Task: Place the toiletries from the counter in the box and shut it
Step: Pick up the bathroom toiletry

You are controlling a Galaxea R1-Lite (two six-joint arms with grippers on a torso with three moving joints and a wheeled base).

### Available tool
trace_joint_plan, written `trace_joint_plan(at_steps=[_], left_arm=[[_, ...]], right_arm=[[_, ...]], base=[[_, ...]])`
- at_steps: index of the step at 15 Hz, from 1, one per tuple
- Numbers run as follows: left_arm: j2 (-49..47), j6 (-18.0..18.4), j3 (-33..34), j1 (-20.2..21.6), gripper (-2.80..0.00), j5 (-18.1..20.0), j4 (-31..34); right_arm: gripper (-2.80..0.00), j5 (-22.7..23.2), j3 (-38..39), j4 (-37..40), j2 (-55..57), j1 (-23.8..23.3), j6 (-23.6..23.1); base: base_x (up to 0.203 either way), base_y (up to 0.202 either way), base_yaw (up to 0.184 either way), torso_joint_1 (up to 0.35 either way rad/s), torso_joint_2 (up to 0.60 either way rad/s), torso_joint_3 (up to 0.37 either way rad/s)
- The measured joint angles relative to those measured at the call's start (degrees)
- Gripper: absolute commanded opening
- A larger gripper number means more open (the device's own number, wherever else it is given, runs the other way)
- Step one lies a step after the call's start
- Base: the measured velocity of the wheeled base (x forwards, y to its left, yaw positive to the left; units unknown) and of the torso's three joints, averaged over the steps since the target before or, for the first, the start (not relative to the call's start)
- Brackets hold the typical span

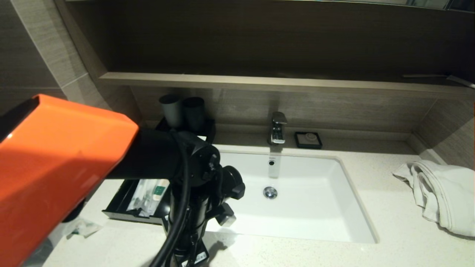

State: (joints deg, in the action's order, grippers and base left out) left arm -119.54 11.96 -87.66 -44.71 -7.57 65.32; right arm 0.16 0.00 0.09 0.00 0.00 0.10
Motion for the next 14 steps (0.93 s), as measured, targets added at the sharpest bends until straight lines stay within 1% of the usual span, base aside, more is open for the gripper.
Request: trace_joint_plan(at_steps=[4,5,6,9,12,14], left_arm=[[-0.47,-0.3,-1.07,-0.85,-2.8,-0.11,0.06],[-0.55,-0.45,-1.13,-0.96,0.0,-0.06,0.06],[-0.63,-0.8,-1.29,-0.96,0.0,-0.02,0.01],[-1.52,-3.62,-2.22,-0.91,0.0,-0.06,0.41],[-2.36,-4.16,-2.55,-0.88,0.0,-0.09,0.5],[-2.81,-5.32,-2.59,-0.88,0.0,-0.19,0.58]], right_arm=[[-2.8,-0.01,0.0,0.0,0.0,0.0,0.0],[-2.8,0.0,0.0,-0.02,0.0,0.0,0.01],[-2.8,0.02,0.0,0.0,0.0,0.0,0.0],[-2.8,0.0,0.0,0.01,0.0,0.0,-0.02],[-2.8,0.0,0.0,0.0,0.0,0.0,0.0],[-2.8,-0.02,0.0,0.01,0.0,0.0,0.0]], base=[[0.0,0.0,0.0,0.0,0.0,0.0],[0.0,0.0,0.0,0.0,0.0,0.0],[0.0,0.0,0.0,0.0,0.0,0.0],[0.0,0.0,0.0,0.0,0.0,0.0],[0.0,0.0,0.0,0.0,0.0,0.0],[0.0,0.0,0.0,0.0,0.0,0.0]])
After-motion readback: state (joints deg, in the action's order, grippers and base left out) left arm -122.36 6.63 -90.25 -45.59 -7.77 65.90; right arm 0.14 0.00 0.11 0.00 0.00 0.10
